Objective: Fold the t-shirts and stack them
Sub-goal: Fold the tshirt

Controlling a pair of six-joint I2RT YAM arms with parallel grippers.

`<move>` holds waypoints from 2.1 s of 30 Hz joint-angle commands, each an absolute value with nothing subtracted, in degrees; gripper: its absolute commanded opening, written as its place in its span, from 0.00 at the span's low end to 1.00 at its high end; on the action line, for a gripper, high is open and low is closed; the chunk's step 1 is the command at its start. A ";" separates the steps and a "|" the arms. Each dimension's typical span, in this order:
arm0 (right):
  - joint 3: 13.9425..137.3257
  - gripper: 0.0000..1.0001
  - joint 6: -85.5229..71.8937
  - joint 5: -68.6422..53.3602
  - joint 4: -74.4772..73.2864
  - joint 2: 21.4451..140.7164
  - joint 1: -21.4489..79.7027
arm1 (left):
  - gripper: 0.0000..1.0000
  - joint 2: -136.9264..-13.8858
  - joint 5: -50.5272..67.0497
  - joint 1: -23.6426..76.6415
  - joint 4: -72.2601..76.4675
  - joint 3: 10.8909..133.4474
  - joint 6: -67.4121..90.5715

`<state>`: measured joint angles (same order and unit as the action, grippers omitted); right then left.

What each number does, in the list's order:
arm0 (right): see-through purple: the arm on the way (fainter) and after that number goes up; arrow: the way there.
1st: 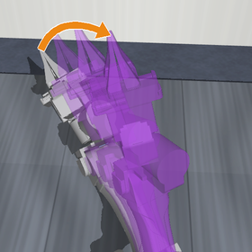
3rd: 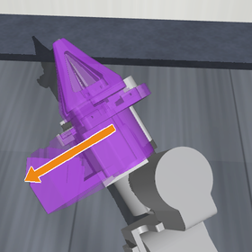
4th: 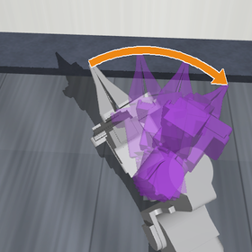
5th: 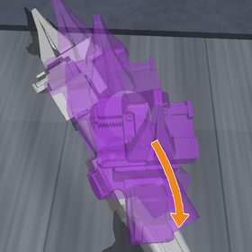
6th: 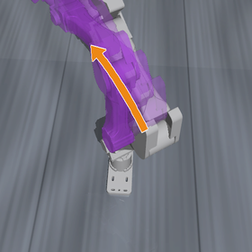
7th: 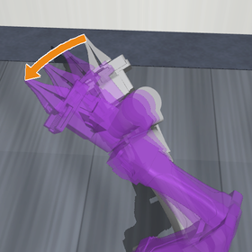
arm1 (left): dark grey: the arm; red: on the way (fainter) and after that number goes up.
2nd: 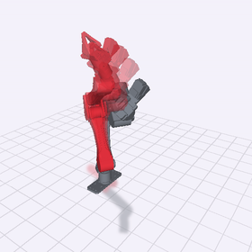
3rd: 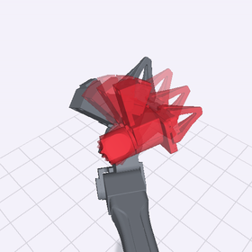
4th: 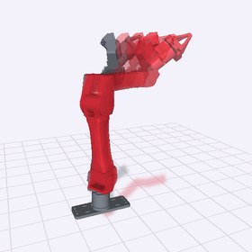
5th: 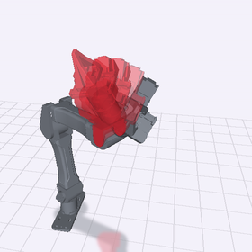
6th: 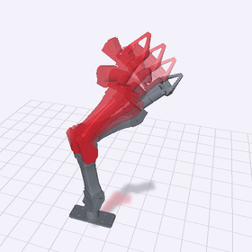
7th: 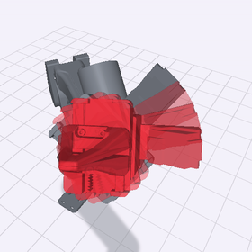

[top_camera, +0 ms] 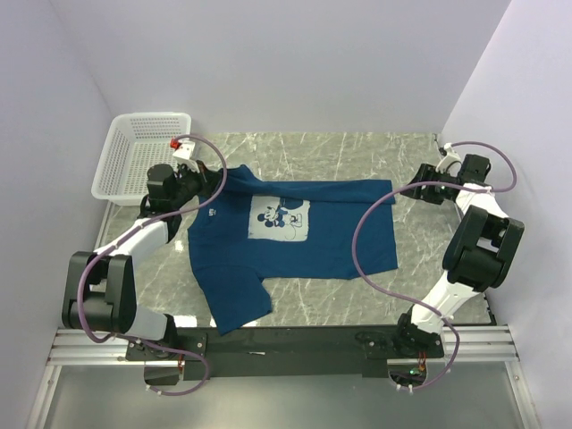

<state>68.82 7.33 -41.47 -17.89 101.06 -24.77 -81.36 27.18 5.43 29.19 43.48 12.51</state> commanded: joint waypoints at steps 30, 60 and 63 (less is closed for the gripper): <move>66.88 0.68 7.91 -45.88 -18.02 98.26 -24.61 | 0.01 -71.98 23.39 8.61 21.63 39.11 12.39; 64.69 0.69 12.83 -49.83 -27.60 89.48 -17.32 | 0.53 -97.72 19.77 11.07 -8.08 60.29 8.35; 63.99 0.69 12.48 -50.88 -28.21 87.89 -16.09 | 0.51 -100.54 21.70 11.42 -9.14 61.61 7.91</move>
